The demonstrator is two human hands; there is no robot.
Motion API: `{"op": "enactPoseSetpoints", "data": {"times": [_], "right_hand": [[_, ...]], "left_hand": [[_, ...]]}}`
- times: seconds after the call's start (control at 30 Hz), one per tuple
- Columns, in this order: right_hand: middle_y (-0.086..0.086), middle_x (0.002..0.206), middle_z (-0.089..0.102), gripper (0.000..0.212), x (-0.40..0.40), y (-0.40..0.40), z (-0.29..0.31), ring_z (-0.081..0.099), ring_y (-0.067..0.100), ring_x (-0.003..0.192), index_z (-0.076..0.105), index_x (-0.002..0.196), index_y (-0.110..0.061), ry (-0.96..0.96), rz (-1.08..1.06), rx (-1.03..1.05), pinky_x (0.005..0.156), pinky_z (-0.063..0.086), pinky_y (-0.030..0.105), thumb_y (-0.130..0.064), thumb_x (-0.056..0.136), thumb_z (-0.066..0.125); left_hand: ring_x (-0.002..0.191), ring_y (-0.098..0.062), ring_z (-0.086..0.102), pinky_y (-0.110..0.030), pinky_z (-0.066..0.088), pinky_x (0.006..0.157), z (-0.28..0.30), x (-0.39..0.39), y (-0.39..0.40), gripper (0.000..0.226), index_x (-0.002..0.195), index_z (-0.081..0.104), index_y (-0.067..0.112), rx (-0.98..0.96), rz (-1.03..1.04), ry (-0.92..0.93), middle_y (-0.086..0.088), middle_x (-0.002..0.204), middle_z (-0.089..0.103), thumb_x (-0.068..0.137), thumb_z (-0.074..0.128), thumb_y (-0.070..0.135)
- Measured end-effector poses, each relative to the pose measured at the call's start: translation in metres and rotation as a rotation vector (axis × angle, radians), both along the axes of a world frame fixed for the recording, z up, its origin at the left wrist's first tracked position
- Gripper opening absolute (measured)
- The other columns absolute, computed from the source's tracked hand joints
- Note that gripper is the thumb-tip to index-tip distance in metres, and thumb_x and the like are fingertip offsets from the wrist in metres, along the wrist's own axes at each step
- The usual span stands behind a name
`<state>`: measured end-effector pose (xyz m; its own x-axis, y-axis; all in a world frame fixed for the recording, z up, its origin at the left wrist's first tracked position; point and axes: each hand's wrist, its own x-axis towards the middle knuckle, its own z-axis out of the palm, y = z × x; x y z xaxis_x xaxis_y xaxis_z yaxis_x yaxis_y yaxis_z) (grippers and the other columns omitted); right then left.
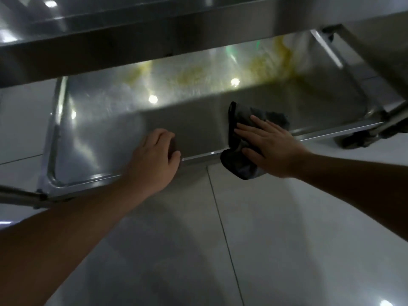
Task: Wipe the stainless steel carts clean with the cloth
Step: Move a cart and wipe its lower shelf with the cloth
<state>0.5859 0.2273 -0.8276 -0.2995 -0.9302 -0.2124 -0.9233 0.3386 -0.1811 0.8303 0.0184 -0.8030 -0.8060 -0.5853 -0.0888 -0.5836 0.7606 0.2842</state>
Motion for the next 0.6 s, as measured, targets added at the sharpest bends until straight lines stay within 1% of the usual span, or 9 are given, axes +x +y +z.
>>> {"op": "enactPoseSetpoints", "data": {"times": [0.1,0.17,0.23,0.3,0.37,0.43,0.5,0.53,0.6], "right_hand": [[-0.018,0.17,0.013,0.068,-0.031,0.03,0.004,-0.008,0.009,0.159,0.021,0.165,-0.038,0.031,-0.132,-0.006,0.128,-0.002,0.037,-0.064,0.102,0.018],[-0.016,0.17,0.02,0.064,-0.046,0.051,0.005,0.001,0.012,0.16,0.026,0.164,-0.037,0.046,-0.25,-0.025,0.13,0.003,0.043,-0.059,0.103,0.027],[-0.014,0.17,0.025,0.062,-0.063,0.071,0.004,0.009,0.015,0.161,0.03,0.163,-0.036,0.056,-0.368,-0.05,0.13,0.007,0.046,-0.056,0.104,0.029],[-0.011,0.17,0.027,0.061,-0.089,0.088,0.006,0.012,0.019,0.16,0.031,0.163,-0.035,0.059,-0.518,-0.063,0.129,0.01,0.048,-0.055,0.105,0.03],[-0.006,0.173,0.023,0.062,-0.119,0.097,0.01,0.012,0.025,0.161,0.028,0.164,-0.032,0.042,-0.708,-0.03,0.129,0.011,0.051,-0.053,0.106,0.033],[-0.003,0.175,0.016,0.064,-0.138,0.093,0.012,0.008,0.03,0.161,0.023,0.166,-0.027,0.002,-0.84,0.028,0.13,0.009,0.05,-0.051,0.107,0.034],[-0.002,0.175,0.013,0.066,-0.141,0.078,0.006,0.005,0.031,0.161,0.02,0.167,-0.024,0.005,-0.916,0.025,0.13,0.007,0.05,-0.05,0.107,0.032],[-0.001,0.175,0.013,0.067,-0.136,0.069,0.003,0.004,0.032,0.161,0.02,0.167,-0.023,0.015,-0.939,0.011,0.13,0.006,0.051,-0.05,0.106,0.03],[-0.002,0.175,0.014,0.07,-0.117,0.045,0.0,0.003,0.033,0.161,0.019,0.166,-0.023,0.011,-0.93,0.003,0.13,0.007,0.051,-0.052,0.104,0.03]], "left_hand": [[0.151,-0.035,0.035,-0.049,0.033,0.122,-0.011,-0.019,0.009,0.056,0.156,0.046,0.009,0.015,0.113,0.001,-0.011,0.166,0.035,0.106,0.055,0.032],[0.156,-0.033,0.028,-0.049,0.028,0.126,-0.018,-0.026,0.014,0.06,0.161,0.039,0.011,0.026,0.182,-0.008,-0.009,0.172,0.027,0.108,0.051,0.036],[0.158,-0.033,0.026,-0.049,0.025,0.127,-0.022,-0.027,0.015,0.061,0.163,0.038,0.012,0.009,0.234,0.004,-0.009,0.174,0.025,0.108,0.051,0.036],[0.158,-0.034,0.027,-0.049,0.025,0.128,-0.025,-0.026,0.017,0.062,0.162,0.038,0.009,-0.035,0.242,0.014,-0.012,0.173,0.028,0.107,0.053,0.034],[0.158,-0.036,0.028,-0.05,0.024,0.127,-0.025,-0.025,0.018,0.063,0.162,0.039,0.006,-0.051,0.237,0.013,-0.016,0.172,0.031,0.107,0.054,0.033],[0.158,-0.037,0.027,-0.051,0.024,0.127,-0.024,-0.025,0.02,0.063,0.162,0.038,0.006,-0.053,0.243,0.001,-0.016,0.172,0.03,0.108,0.052,0.035],[0.159,-0.036,0.026,-0.051,0.024,0.127,-0.024,-0.026,0.021,0.066,0.163,0.036,0.005,-0.067,0.239,-0.011,-0.016,0.172,0.029,0.108,0.042,0.042],[0.159,-0.036,0.026,-0.051,0.024,0.128,-0.023,-0.026,0.022,0.071,0.163,0.036,0.004,-0.078,0.231,-0.019,-0.017,0.172,0.029,0.105,0.037,0.045],[0.159,-0.037,0.026,-0.052,0.025,0.127,-0.024,-0.026,0.022,0.079,0.163,0.036,0.003,-0.097,0.216,-0.027,-0.018,0.172,0.03,0.098,0.033,0.049]]}}
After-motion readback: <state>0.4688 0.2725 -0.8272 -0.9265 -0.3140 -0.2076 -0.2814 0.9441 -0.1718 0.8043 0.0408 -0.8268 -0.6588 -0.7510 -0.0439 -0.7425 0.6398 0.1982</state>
